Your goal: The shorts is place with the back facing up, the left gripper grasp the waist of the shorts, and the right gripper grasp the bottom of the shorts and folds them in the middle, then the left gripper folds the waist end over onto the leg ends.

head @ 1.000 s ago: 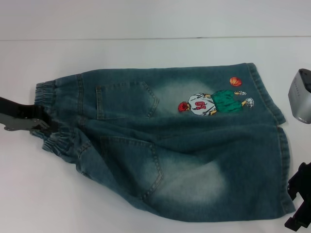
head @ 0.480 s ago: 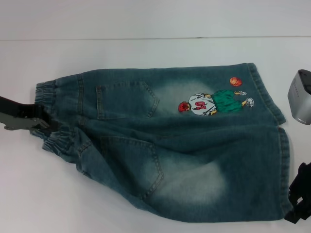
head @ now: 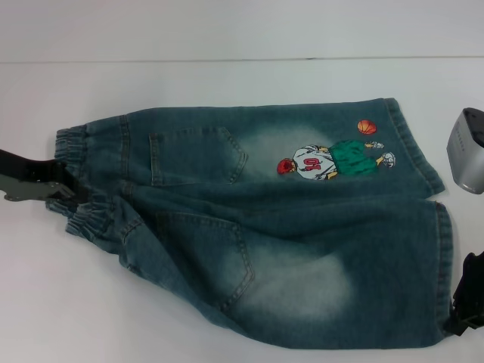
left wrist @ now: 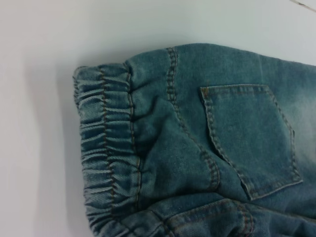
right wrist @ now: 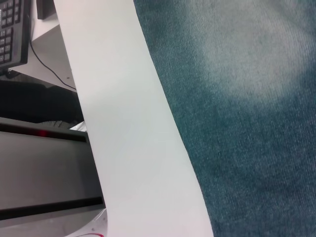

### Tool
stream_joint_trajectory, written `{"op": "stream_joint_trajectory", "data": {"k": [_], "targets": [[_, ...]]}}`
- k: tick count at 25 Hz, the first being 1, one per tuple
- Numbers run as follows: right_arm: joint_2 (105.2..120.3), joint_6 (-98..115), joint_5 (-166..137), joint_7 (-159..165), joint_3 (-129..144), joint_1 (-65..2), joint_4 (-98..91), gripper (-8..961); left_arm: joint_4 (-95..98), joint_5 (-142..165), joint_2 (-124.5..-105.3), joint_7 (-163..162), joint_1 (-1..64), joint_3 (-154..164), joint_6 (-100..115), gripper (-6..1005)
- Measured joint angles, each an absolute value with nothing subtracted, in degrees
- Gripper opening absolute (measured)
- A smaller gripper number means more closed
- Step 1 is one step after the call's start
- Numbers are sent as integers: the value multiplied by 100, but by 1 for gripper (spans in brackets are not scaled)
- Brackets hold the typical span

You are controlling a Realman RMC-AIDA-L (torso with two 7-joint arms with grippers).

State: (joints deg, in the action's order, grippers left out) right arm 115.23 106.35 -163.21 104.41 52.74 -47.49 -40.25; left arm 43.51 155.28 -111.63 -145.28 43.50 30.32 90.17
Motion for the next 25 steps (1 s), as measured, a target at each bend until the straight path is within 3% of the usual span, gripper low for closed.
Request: {"op": "stream_joint_trajectory", "data": {"k": [6, 17, 25], "targets": [[11498, 10636, -16268, 10427, 5149, -4725, -4015, 14, 4351, 15530, -11146, -14528, 4319, 3029, 9032, 88], [11010, 10280, -15112, 10059, 3340, -4270, -3689, 2, 4410, 15529, -11014, -14451, 4216, 2541, 9011, 98], [10819, 9667, -13709, 10204, 2646, -3774, -3484, 3, 4471, 14999, -10926, -14356, 4122, 2138, 8811, 106]]}}
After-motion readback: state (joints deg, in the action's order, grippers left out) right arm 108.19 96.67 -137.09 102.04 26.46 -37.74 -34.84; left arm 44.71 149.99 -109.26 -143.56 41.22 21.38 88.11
